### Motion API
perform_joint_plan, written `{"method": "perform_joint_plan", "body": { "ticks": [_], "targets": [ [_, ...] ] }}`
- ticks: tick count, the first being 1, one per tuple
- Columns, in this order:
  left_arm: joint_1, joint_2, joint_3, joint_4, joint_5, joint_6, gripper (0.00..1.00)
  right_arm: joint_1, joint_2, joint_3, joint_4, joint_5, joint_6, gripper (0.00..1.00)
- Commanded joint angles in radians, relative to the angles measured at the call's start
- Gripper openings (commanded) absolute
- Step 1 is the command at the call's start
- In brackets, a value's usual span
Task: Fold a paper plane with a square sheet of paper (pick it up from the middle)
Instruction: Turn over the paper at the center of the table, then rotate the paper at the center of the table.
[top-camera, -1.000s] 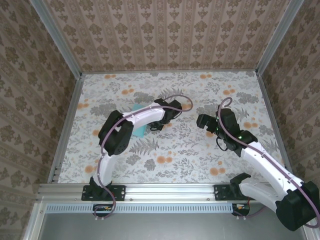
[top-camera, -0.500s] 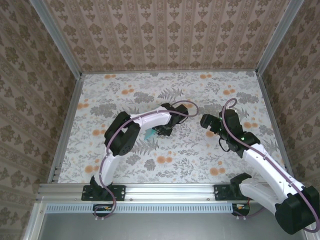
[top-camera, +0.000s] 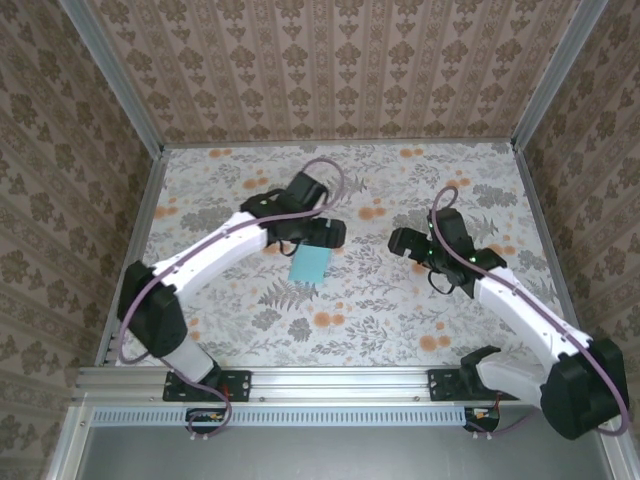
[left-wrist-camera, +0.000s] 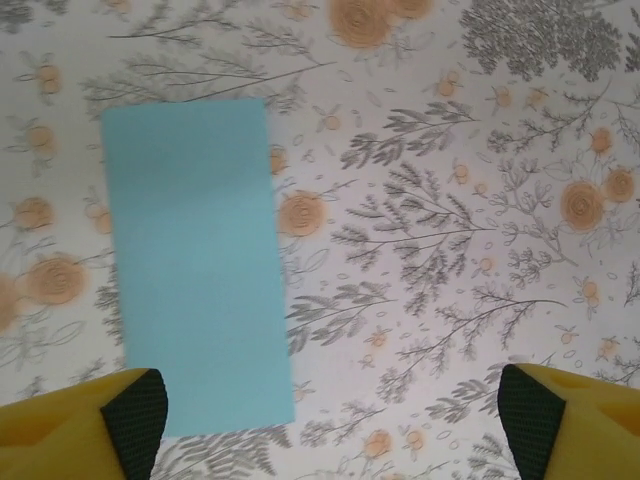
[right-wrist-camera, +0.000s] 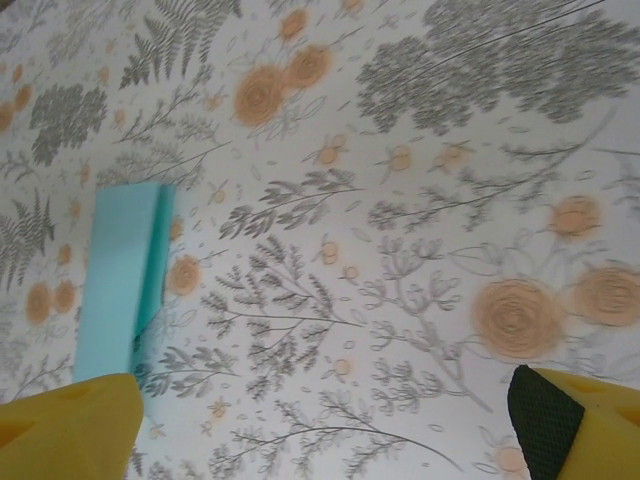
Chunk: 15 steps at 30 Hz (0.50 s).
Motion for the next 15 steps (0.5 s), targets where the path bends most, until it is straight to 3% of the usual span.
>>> {"method": "perform_joint_plan", "body": {
  "ticks": [1,7,15],
  "targets": [
    [0.09,-0.096,-0.136,0.069,0.059,-0.037,0.98,0.064,0.122,0.088,0.053,-0.101,0.041,0.95],
    [0.287,-0.265,-0.332,0.071,0.046,-0.045,1.0,0.284,0.473,0.356,0.075,-0.092,0.066,0.93],
    [0.537,-0.344,-0.475,0.13,0.168,-0.068,1.0,0.409,0.858,0.71,0.031,-0.143,0.087,0.9]
  ]
}}
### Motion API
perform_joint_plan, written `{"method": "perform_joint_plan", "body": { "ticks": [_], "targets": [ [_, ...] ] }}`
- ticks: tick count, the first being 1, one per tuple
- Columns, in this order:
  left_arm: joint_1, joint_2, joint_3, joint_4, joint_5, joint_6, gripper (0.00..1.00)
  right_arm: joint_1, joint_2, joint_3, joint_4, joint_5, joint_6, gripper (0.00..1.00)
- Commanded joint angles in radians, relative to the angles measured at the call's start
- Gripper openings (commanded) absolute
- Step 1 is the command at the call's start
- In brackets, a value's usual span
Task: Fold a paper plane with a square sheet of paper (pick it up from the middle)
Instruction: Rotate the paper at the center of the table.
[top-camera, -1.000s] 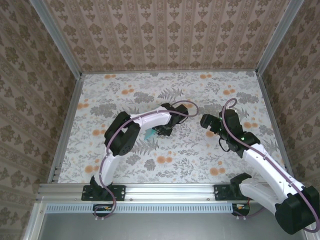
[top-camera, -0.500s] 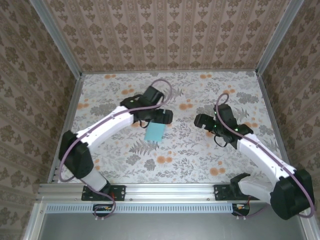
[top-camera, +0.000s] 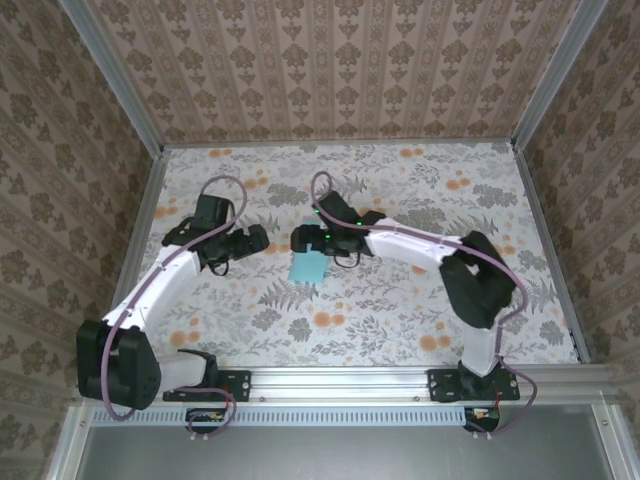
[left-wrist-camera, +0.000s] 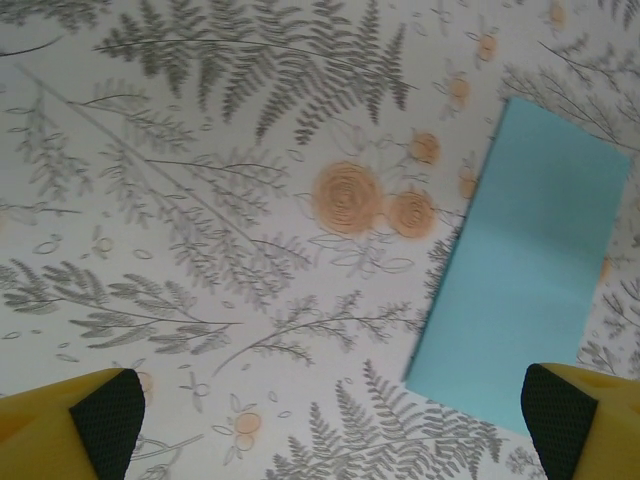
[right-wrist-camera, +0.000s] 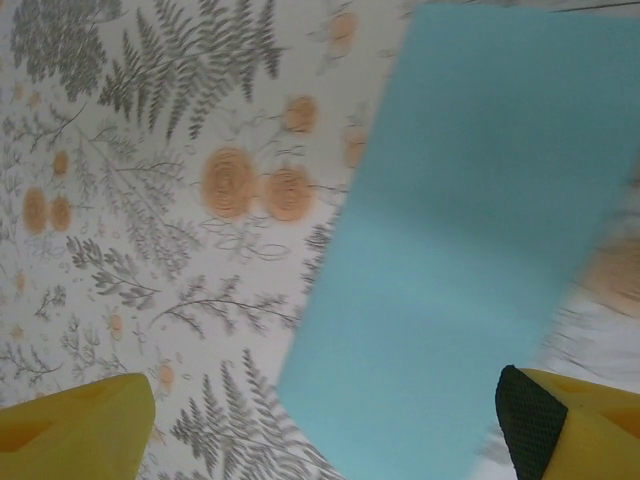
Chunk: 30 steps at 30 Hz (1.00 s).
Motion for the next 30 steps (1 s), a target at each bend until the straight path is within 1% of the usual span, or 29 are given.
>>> {"method": "perform_joint_plan", "body": {
  "ticks": [1,5,10,14,17,21,25,27,30],
  "targets": [
    [0.056,-0.021,-0.034,0.049,0.087,-0.027,1.0,0.016,0.107,0.117,-0.047,-0.047,0.027,0.9],
    [0.102,-0.01,-0.044,0.061,0.119,-0.023,1.0,0.02,0.208,0.204,-0.068,-0.085,0.028,0.88],
    [0.117,-0.004,-0.053,0.069,0.134,-0.024,1.0,0.021,0.274,0.257,-0.109,-0.119,-0.003,0.88],
    [0.119,0.01,-0.045,0.081,0.152,-0.014,1.0,0.021,0.286,0.246,-0.157,-0.122,-0.052,0.88],
    [0.119,0.027,-0.038,0.089,0.185,-0.009,0.98,0.02,0.282,0.221,-0.225,-0.136,-0.142,0.88],
    [0.117,0.043,-0.037,0.106,0.23,-0.009,0.95,0.014,0.244,0.154,-0.346,-0.142,-0.305,0.85],
    [0.099,0.053,-0.037,0.126,0.264,-0.002,0.9,-0.002,0.137,0.026,-0.39,-0.153,-0.42,0.85],
    [0.078,0.062,-0.034,0.14,0.275,-0.005,0.87,-0.006,0.083,-0.017,-0.38,-0.177,-0.441,0.84],
    [0.033,0.091,-0.032,0.176,0.289,-0.024,0.8,-0.008,0.006,-0.054,-0.313,-0.197,-0.382,0.84]
  ]
}}
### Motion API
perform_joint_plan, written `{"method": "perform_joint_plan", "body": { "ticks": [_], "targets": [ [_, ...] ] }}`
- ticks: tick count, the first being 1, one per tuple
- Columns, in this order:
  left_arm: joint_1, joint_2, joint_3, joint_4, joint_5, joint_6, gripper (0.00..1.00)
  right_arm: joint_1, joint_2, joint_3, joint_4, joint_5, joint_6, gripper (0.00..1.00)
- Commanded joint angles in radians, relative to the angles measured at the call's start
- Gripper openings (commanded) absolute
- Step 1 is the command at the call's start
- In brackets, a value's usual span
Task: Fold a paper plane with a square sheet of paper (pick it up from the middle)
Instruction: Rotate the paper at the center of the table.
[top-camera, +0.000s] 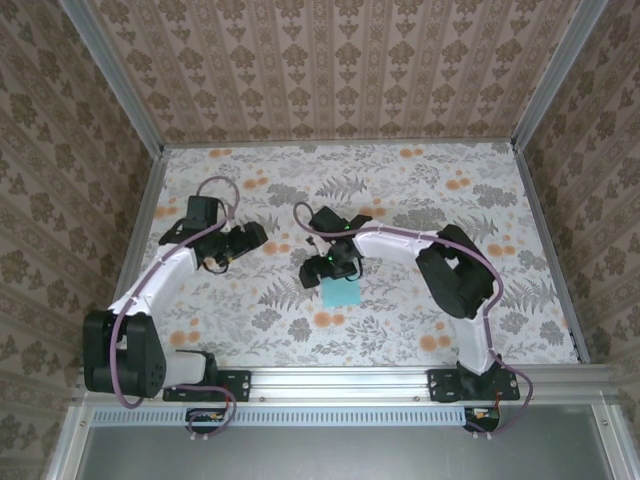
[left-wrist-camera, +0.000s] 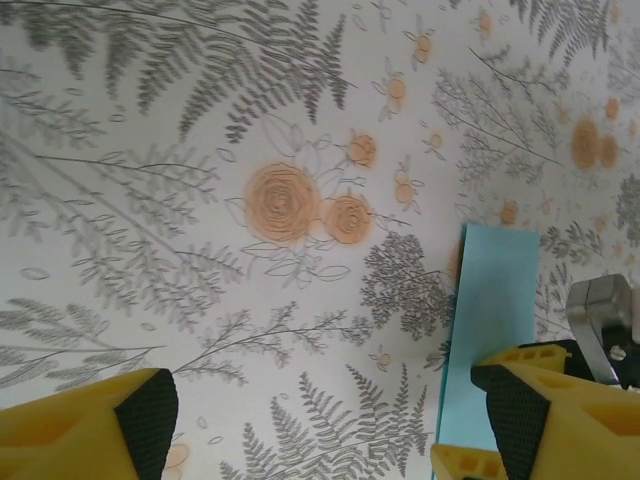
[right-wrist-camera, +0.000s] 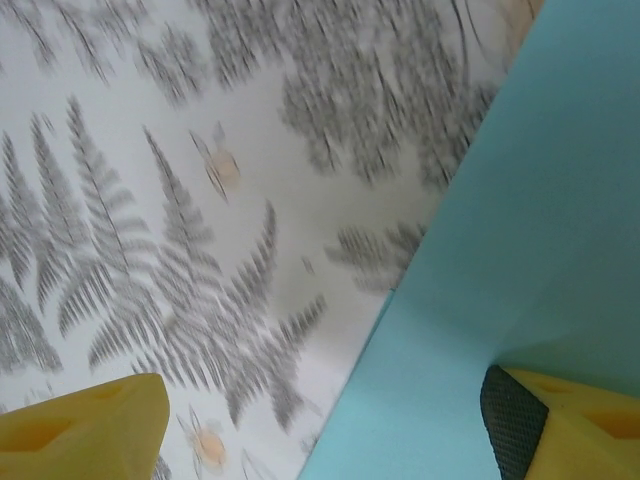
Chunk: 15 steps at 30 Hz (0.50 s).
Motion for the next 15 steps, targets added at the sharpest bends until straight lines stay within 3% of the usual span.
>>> {"method": "perform_joint_plan", "body": {
  "ticks": [1,8,15],
  "targets": [
    [-0.05,0.042,0.008,0.058,0.057,-0.018,0.76,-0.006,-0.1,-0.05,-0.002,-0.024,0.016,0.82],
    [-0.22,0.149,0.032,0.194,0.152,-0.09,0.51,-0.028,-0.371,-0.28,0.186,0.167,0.31,0.81],
    [-0.378,0.319,0.119,0.265,0.189,-0.122,0.27,-0.097,-0.545,-0.519,0.26,0.17,0.486,0.77]
  ]
}}
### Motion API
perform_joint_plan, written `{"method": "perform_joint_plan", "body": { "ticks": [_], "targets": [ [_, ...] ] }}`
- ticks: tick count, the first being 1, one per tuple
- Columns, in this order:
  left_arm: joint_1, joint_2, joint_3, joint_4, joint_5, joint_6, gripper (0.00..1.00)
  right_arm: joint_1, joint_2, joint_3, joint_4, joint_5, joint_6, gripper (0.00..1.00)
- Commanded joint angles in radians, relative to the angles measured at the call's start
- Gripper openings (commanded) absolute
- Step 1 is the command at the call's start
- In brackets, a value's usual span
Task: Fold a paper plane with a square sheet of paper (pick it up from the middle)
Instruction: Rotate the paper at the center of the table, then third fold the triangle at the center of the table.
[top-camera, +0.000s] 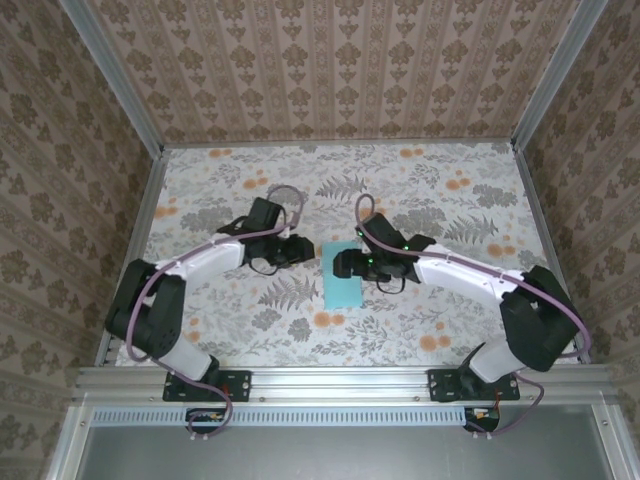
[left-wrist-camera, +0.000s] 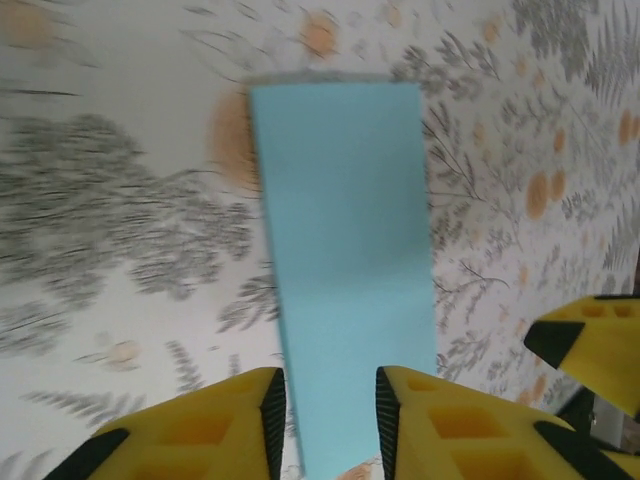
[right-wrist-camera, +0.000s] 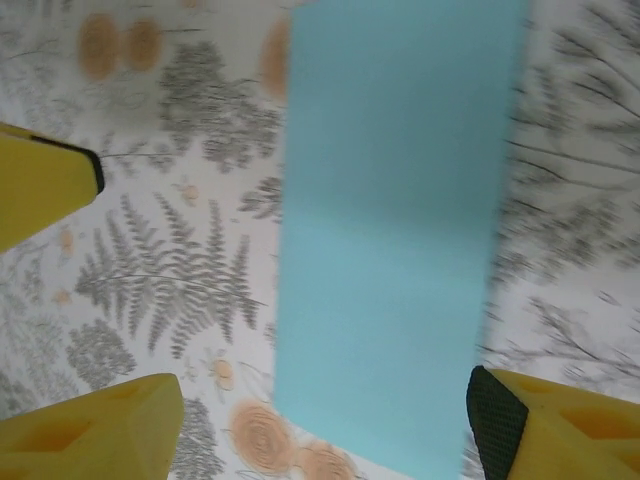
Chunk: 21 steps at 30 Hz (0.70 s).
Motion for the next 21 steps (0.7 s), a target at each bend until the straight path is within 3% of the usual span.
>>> {"method": "perform_joint_plan", "body": {
  "ticks": [1,11,21],
  "targets": [
    [-0.037,0.075,0.059,0.062,0.049,-0.024,0.26,-0.028,-0.044,-0.092,0.053,0.003,0.136,0.77],
    [-0.074,0.25,0.148,0.044,0.046,-0.018,0.18,-0.035,-0.04,-0.211,0.132,-0.099,0.219,0.71],
    [-0.074,0.296,0.158,0.023,0.018,-0.007,0.16,-0.035,0.004,-0.233,0.201,-0.177,0.223,0.61]
  ]
}}
